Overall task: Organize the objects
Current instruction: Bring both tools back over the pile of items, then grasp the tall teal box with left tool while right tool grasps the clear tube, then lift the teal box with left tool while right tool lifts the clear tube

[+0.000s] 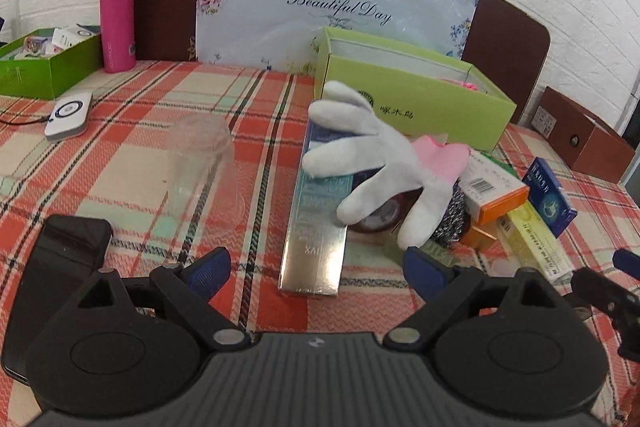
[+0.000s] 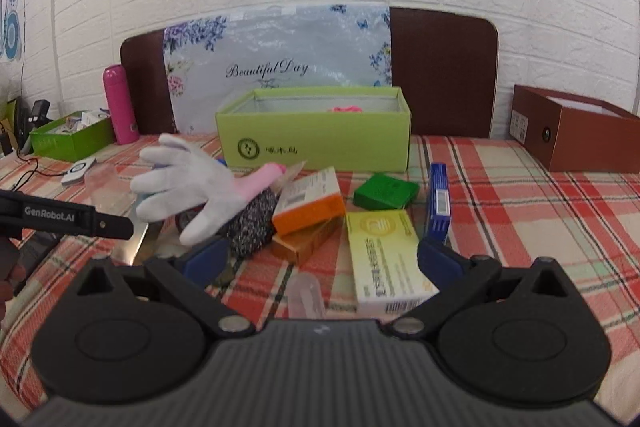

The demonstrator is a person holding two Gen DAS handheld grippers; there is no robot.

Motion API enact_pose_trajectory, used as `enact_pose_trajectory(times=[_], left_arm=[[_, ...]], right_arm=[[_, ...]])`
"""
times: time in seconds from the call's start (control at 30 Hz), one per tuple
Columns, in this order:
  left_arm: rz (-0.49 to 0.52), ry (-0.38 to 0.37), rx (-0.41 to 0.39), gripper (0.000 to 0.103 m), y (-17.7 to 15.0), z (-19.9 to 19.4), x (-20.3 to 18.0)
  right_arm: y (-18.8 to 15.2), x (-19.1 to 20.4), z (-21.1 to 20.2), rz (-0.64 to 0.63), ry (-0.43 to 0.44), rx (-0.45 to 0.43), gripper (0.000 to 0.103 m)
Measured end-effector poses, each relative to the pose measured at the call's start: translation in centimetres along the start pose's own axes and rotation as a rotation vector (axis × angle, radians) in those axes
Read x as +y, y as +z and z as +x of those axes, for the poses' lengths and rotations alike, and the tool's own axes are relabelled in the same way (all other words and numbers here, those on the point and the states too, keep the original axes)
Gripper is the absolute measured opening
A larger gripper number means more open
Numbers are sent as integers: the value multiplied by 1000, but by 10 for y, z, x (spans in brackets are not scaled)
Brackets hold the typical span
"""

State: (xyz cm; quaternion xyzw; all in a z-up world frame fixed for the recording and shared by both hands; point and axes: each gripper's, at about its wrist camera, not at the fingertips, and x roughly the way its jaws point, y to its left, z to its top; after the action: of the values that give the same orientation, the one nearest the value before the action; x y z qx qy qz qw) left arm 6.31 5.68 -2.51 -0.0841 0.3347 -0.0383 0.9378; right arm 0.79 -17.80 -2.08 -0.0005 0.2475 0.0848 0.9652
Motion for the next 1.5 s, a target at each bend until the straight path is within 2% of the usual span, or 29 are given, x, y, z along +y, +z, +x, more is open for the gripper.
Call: enact_pose_trajectory(times=[0.23,0.37,0.53,0.57,0.6,0.63,0.67,0.7,0.83,0.97,1.13,1.2,1.23,1.3,1.33,1.5], left_arm=[[-9,-20,-8,95,-4,10,3],[31,-44,-40,94,5,17,-2],[67,-59,-9,90,11,39,-5],[67,-77,-1,83,11,42,-4],[67,-97,11,71,11,45,-3],[65,-103,27,64,12,47,-2],[63,-107,44,52,12,50,-1],[60,-112,59,44,11,52,0],[29,-133,103,43,6,41,3],[110,-133,171,41,-10,4,4],[122,-134,271,42,-43,-30,9],[129,-98,248,51,-46,-29,7],[133,-78,233,54,-44,-26,5],[130,-61,211,58,-37,-17,1],[128,-64,209,58,-35,-12,0],[159,-74,223,58,-26,-1,-12]], right_arm=[[-26,-2,7,12,-6,100,102],[-27,-2,14,5,8,147,94],[-27,4,11,-60,33,154,84],[-27,4,10,-57,45,153,83],[-26,5,10,-51,57,153,83],[-26,5,10,-49,65,155,82],[-26,5,10,-49,72,158,80],[-25,6,12,-49,79,163,79],[-26,5,19,-49,82,190,71],[-26,2,24,-48,87,214,65],[-26,1,32,-45,88,234,58],[-27,0,35,-34,88,247,55],[-29,0,36,-33,86,258,50],[-31,1,34,-46,80,261,38],[-31,2,32,-52,76,261,27],[-30,-3,17,12,123,320,27]])
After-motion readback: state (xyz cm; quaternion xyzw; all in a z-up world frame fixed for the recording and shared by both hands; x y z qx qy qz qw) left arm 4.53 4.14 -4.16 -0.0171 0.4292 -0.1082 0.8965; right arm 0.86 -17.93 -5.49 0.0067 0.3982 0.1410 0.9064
